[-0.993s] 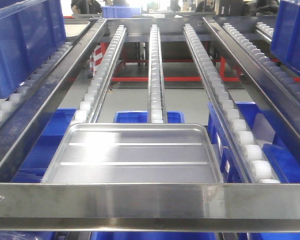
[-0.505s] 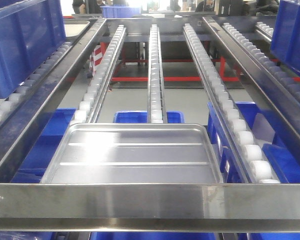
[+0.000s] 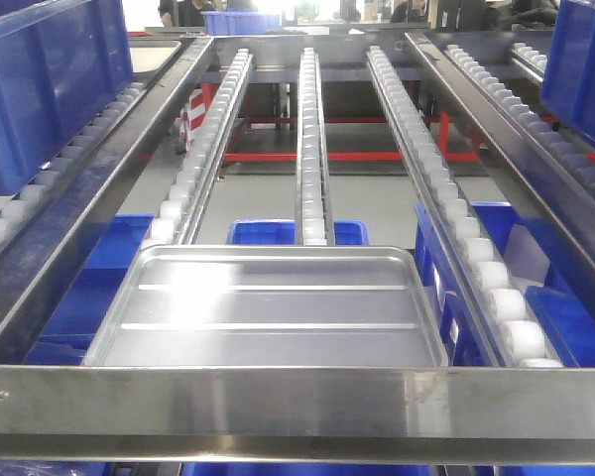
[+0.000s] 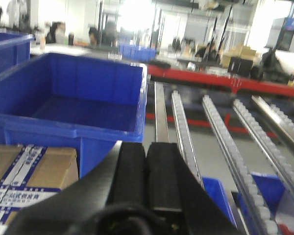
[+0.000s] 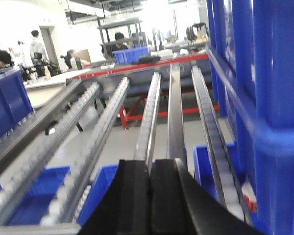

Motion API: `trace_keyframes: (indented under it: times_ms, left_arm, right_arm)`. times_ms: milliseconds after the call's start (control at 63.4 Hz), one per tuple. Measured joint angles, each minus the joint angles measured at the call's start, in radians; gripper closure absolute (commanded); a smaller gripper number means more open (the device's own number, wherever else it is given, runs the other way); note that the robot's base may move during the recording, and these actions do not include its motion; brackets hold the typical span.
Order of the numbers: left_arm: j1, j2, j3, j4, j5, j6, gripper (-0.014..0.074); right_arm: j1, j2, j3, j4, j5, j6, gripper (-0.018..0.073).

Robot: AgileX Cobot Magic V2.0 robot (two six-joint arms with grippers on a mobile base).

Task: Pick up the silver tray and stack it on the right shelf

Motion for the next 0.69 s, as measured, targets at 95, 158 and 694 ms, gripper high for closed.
trace_keyframes:
  times_ms: [95,158,694]
  left_arm:
    - [0.000,0.106,-0.100,-0.021,0.103,0.000,0.0668]
    - [-0.007,0.180,-0.145,-0.029,0.156,0.000,0.0580]
    - [-0.361,0.576,-0.174,-0.121,0.226,0.044,0.0279]
  right_arm:
    - [0.004,0.046,-0.089,0.000,0.041,0.000,0.0505]
    - [0.006,0.101,-0.150,0.000,0.056,0.000,0.0483]
    - [0.048,0.486,-0.445,0.000,0.209,0.000,0.0244]
